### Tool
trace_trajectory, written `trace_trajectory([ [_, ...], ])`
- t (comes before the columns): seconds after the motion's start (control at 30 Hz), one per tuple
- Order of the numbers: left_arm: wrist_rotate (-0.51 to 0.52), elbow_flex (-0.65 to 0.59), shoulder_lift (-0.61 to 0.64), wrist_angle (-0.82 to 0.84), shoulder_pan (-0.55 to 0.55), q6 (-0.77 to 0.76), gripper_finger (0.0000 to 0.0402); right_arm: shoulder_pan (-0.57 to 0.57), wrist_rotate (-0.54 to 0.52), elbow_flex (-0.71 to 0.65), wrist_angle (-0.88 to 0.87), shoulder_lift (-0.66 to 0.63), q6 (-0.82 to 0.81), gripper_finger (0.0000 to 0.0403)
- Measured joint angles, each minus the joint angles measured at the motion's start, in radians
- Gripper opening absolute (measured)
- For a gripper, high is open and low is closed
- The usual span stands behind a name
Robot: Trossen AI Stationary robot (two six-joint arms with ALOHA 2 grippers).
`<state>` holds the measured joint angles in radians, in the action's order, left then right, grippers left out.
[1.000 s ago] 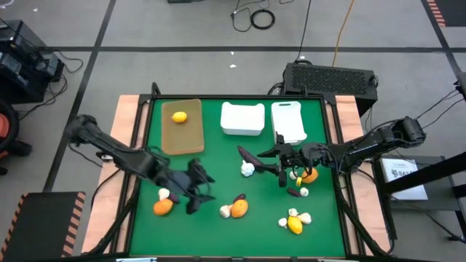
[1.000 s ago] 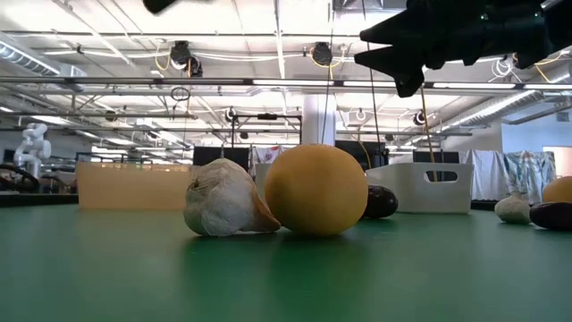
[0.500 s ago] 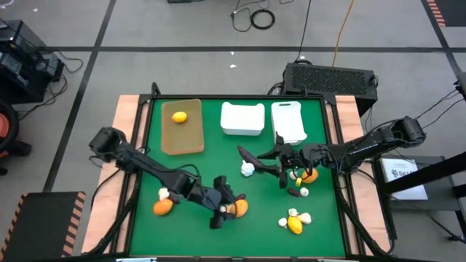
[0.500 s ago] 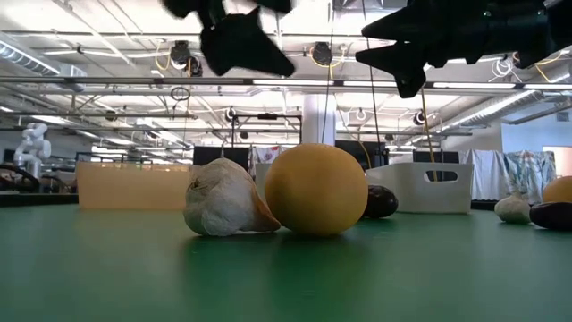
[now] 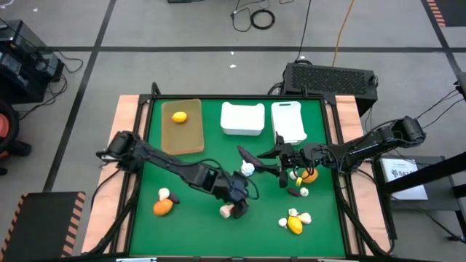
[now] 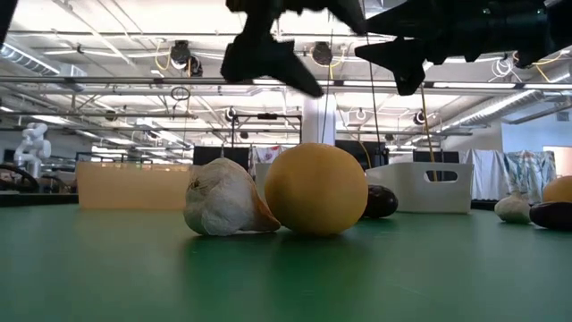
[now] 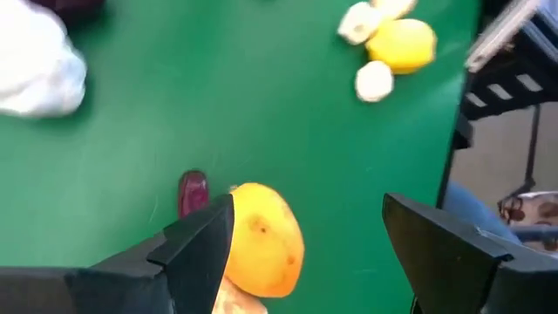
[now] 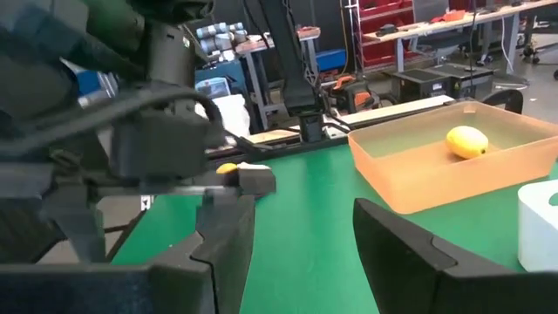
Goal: Sort produce into baskets
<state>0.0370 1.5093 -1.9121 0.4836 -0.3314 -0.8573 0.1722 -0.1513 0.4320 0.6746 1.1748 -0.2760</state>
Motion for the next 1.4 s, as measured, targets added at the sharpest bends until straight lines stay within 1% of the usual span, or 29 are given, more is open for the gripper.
trace_trajectory([
  [0.1,-0.009,0.017,-0.033,0.044,-0.001,-0.045,0.0299,0.000,0.002,0.000,-0.002,0.000,0.002,0.0187],
  [0.23,-0.006,0.024,-0.069,0.125,-0.001,-0.063,0.0299,0.000,0.025,0.000,-0.004,0.000,0.007,0.0187],
  [0.47,0.048,0.025,-0.078,0.124,-0.005,-0.073,0.0299,0.000,0.027,0.000,-0.005,0.000,0.007,0.0187],
  [0.63,0.057,0.025,-0.079,0.122,-0.019,-0.094,0.0299,0.000,0.027,0.000,-0.005,0.000,0.007,0.0187],
  [0.87,0.029,0.025,-0.124,0.063,-0.039,-0.107,0.0299,0.000,0.026,0.000,-0.007,0.000,0.007,0.0187],
  [0.93,0.015,0.024,-0.139,0.073,-0.044,-0.107,0.0299,0.000,0.026,0.000,-0.005,0.000,0.007,0.0187],
  [1.13,0.019,0.024,-0.151,0.043,-0.046,-0.107,0.0299,0.001,0.026,0.000,-0.005,0.000,0.003,0.0187],
  [1.4,0.019,0.024,-0.171,0.055,-0.049,-0.079,0.0299,0.001,0.026,0.000,-0.005,0.000,0.002,0.0187],
])
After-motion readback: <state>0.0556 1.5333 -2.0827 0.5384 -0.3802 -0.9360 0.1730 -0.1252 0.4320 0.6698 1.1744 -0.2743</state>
